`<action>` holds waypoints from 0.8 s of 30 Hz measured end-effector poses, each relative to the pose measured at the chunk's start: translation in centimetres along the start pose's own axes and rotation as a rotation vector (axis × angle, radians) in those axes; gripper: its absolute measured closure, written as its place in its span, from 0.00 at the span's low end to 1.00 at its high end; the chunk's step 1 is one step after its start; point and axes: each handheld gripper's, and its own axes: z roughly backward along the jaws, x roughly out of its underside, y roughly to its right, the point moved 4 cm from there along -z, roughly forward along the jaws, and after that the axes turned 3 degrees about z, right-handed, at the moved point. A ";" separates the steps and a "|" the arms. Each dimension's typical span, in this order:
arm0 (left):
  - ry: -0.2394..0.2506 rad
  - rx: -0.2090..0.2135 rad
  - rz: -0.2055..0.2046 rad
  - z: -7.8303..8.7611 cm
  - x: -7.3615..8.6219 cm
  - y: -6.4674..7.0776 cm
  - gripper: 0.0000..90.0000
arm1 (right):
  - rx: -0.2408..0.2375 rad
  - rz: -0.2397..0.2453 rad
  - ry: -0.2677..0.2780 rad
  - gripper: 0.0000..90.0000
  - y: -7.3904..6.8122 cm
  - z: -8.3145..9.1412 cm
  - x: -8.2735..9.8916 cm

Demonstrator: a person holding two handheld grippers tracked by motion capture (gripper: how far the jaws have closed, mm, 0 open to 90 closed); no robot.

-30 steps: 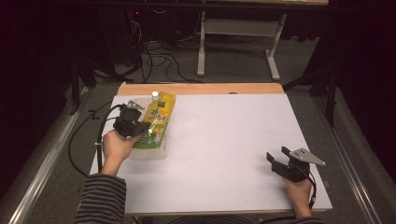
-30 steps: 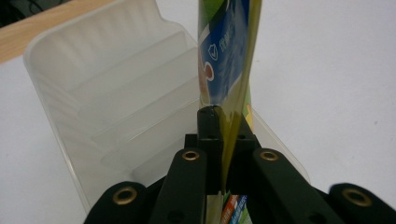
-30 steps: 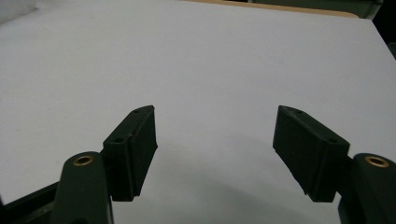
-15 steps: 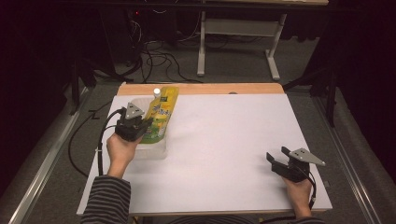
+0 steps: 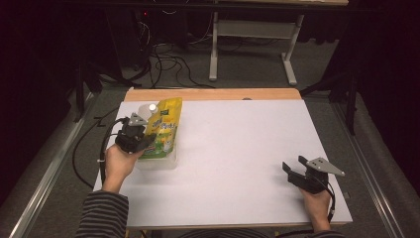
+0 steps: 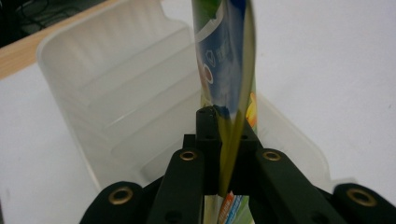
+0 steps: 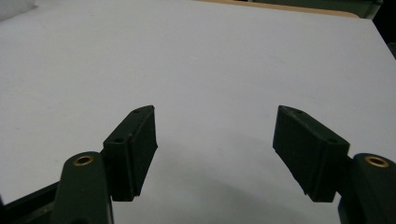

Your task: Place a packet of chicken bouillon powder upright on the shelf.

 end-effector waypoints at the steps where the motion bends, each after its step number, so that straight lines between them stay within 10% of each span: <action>1: -0.004 0.001 0.002 0.0 0.1 -0.1 0.95 | -0.001 -0.001 -0.001 0.34 0.0 0.0 0.0; 24: 0.179 -0.062 -0.084 -0.6 -0.3 1.4 0.98 | 0.001 0.002 0.000 0.34 0.0 0.0 0.0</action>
